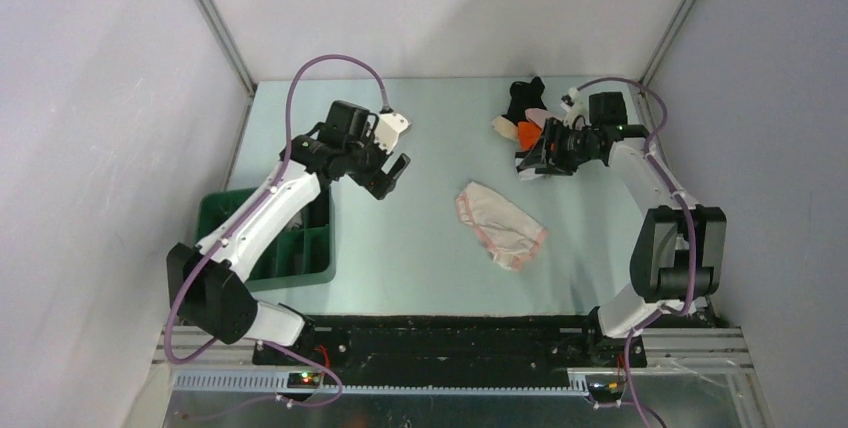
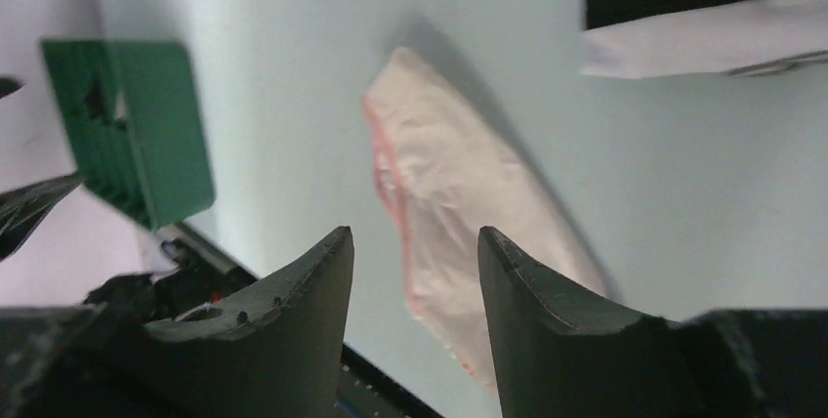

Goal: Roll the underwear
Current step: Place the underwear at the center of the board, then flatten out the underwear at the center of the board.

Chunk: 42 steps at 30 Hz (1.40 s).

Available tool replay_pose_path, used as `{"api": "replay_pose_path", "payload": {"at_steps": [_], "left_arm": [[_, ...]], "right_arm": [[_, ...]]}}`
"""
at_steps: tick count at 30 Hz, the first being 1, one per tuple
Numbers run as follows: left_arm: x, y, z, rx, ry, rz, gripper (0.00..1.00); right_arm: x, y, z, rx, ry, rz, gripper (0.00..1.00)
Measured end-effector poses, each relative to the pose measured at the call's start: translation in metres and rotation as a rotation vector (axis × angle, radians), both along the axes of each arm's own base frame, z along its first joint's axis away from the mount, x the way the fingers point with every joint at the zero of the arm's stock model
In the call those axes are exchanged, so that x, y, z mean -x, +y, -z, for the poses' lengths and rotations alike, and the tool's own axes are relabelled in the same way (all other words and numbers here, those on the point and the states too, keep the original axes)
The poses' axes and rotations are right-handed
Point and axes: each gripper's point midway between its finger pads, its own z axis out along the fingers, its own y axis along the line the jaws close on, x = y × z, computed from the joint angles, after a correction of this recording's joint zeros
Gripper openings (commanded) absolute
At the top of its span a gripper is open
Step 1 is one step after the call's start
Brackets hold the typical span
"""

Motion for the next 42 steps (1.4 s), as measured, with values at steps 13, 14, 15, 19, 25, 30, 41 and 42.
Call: {"api": "replay_pose_path", "payload": {"at_steps": [13,14,15,19,25,30,41,42], "left_arm": [[0.01,-0.068,-0.008,0.134,-0.103,0.302,0.86],[0.015,-0.08,-0.005,0.134,-0.118,0.365,0.85],[0.022,-0.094,-0.003,0.136,-0.129,0.432,0.83],[0.046,-0.161,0.001,0.168,-0.189,0.689,0.75],[0.09,-0.229,0.029,0.204,-0.196,0.954,0.61],[0.115,-0.273,0.054,0.221,-0.182,1.08,0.56],[0.122,-0.308,0.097,0.129,-0.273,1.153,0.58],[0.12,-0.31,0.099,0.12,-0.285,1.145,0.58]], "right_arm": [[0.065,-0.049,-0.001,0.188,-0.073,0.144,0.57],[0.075,-0.054,0.0,0.189,-0.062,0.166,0.58],[0.08,-0.06,0.001,0.191,-0.052,0.192,0.59],[0.079,-0.086,-0.007,0.18,-0.047,0.318,0.61],[0.065,-0.118,-0.03,0.154,-0.07,0.476,0.61],[0.063,-0.131,-0.039,0.084,-0.048,0.575,0.61],[0.064,-0.122,-0.051,-0.019,-0.044,0.595,0.6],[0.065,-0.121,-0.05,-0.026,-0.038,0.594,0.6]]}}
